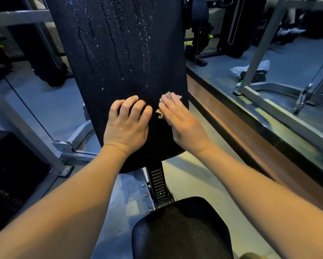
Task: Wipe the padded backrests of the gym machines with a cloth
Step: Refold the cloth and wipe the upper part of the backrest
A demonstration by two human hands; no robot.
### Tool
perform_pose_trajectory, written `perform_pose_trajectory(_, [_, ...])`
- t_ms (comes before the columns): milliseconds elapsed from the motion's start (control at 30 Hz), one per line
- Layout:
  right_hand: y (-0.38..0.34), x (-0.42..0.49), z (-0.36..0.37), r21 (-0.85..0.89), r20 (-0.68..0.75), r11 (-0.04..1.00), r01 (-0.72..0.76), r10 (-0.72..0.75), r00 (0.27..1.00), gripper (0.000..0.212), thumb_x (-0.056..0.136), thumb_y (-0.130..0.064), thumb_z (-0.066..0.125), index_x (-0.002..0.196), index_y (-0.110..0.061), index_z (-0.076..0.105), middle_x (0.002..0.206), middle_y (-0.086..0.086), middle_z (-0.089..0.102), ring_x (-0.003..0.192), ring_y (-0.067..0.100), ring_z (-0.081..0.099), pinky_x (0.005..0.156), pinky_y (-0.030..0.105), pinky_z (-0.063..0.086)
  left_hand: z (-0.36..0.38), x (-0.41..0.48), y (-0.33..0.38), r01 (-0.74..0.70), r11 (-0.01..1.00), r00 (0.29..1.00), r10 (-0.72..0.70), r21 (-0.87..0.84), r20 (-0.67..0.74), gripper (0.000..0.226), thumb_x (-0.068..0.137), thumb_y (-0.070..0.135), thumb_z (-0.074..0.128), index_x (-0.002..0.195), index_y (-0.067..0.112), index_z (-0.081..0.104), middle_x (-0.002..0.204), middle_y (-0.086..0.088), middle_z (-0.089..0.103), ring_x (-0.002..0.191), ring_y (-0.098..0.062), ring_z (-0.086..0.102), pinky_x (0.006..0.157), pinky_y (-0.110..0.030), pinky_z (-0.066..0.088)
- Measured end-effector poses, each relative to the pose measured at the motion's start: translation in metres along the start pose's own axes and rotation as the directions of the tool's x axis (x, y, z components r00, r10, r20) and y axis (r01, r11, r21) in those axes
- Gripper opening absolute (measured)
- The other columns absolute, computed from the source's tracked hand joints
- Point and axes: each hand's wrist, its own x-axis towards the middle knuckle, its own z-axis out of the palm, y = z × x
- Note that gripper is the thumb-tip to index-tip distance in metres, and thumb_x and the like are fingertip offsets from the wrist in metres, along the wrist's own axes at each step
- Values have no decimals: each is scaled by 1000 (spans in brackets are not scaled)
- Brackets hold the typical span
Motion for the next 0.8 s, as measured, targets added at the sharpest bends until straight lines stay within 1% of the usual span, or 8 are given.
perform_pose_trajectory(67, [17,19,-12,-38,-2,998,43,-43,999,48,99,7,50,147,1,47,155,18,42,150,36,30,123,46,29,0,0,0,-1,1000,1000,1,-3,7,32,98,24,40,122,14,59,125,-11,59,128,-32,43,106,-49,34])
perform_pose_trajectory(167, [34,60,-27,-51,-118,998,-34,28,993,56,93,12,53,146,-2,49,154,16,45,149,38,30,123,38,27,-1,0,-1,-9,1000,1000,9,4,14,33,96,23,42,123,13,58,126,-12,59,128,-32,43,106,-49,33])
perform_pose_trajectory(233, [31,73,-24,-24,-189,991,-130,123,974,55,93,13,52,146,0,49,154,18,45,148,42,31,123,40,27,0,-1,-2,-12,1000,1000,12,3,26,33,95,23,45,124,14,58,127,-12,58,129,-32,42,107,-49,32])
perform_pose_trajectory(300, [16,62,-12,-14,-195,986,-166,160,968,52,94,12,50,145,4,48,154,21,43,148,44,29,123,48,26,-1,-1,-2,-7,1000,1000,7,2,23,33,95,23,45,124,14,58,127,-11,59,129,-32,43,107,-49,32])
perform_pose_trajectory(400, [2,22,-3,-76,-100,995,-60,52,994,48,97,8,51,145,3,49,156,19,41,147,40,34,120,52,30,0,-1,-1,-5,1000,1000,5,1,17,33,97,24,41,124,14,58,127,-11,58,129,-32,42,107,-49,32])
perform_pose_trajectory(533, [11,16,-25,-252,-76,968,9,-29,997,45,98,-24,55,142,-15,58,153,0,49,130,28,49,106,46,39,-1,-1,-1,-13,1000,1000,13,-1,19,34,97,25,40,124,14,57,127,-11,58,129,-31,42,108,-49,31])
perform_pose_trajectory(600, [10,19,-27,-237,-61,971,27,-43,997,48,97,-33,56,140,-13,60,152,1,50,125,29,51,108,43,40,-2,-1,-1,-10,1000,1000,10,-5,19,34,97,25,40,124,14,57,127,-11,57,129,-31,42,108,-48,31])
perform_pose_trajectory(800, [25,24,-20,-205,-144,977,53,-83,986,32,106,-16,54,136,-7,63,147,6,55,117,30,51,107,35,44,-2,-1,-1,-9,1000,1000,9,-3,27,34,95,24,42,124,14,57,128,-11,56,129,-32,42,108,-48,30])
